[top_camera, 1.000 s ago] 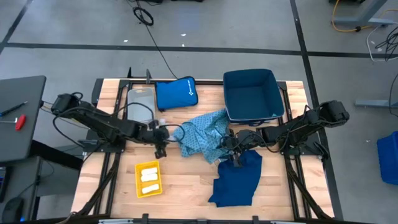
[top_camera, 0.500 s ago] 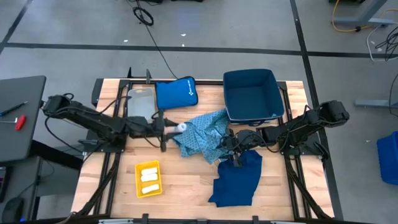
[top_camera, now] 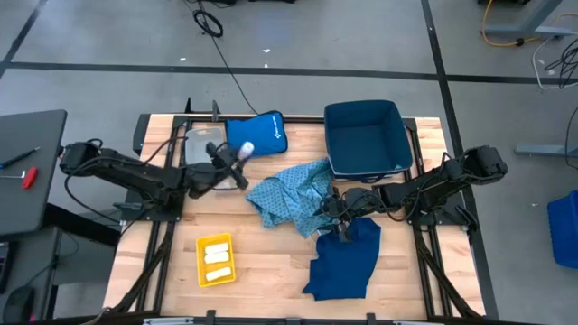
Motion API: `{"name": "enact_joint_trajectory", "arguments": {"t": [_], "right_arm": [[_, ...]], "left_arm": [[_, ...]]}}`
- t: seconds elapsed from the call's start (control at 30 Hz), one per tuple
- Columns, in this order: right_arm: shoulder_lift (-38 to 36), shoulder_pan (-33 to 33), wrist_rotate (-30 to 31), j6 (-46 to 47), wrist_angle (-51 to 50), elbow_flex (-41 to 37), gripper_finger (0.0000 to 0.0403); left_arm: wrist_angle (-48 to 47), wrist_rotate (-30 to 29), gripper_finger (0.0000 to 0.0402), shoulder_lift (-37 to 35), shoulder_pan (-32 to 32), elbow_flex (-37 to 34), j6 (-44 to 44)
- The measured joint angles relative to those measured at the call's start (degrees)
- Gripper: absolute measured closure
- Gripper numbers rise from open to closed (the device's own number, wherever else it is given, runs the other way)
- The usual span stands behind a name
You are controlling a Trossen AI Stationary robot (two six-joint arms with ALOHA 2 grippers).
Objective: Pick & place medical supplies in basket/bin
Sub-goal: Put the white pill bottle into the gray bin
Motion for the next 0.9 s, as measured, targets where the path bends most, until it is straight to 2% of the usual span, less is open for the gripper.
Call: {"name": "enact_joint_trajectory", "arguments": {"t": [0.13,0.27,0.37,0.47,0.63,0.9], "right_arm": [[0.0,0.0,0.0,0.0,0.0,0.0,0.0174],[0.0,0.0,0.0,0.0,0.0,0.0,0.0174],[0.0,0.0,0.0,0.0,0.0,0.0,0.0174],[0.0,0.0,0.0,0.0,0.0,0.0,0.0174],[0.0,0.0,0.0,0.0,0.0,0.0,0.0174],[0.0,0.0,0.0,0.0,-0.1,0.0,0.0174]], "left_arm": [[-8.6,-10.2,0.0250,-2.0,1.3,0.0,-5.7],[-18.5,-15.3,0.0250,-3.5,2.5,0.0,-13.5],[-26.1,-16.9,0.0250,-4.1,3.6,0.1,-19.4],[-33.9,-16.2,0.0251,-4.1,5.0,0.1,-26.9],[-45.2,-11.1,0.0251,-4.1,7.2,0.1,-38.6],[-50.7,-0.5,0.0248,-4.1,11.2,0.1,-43.0]]}}
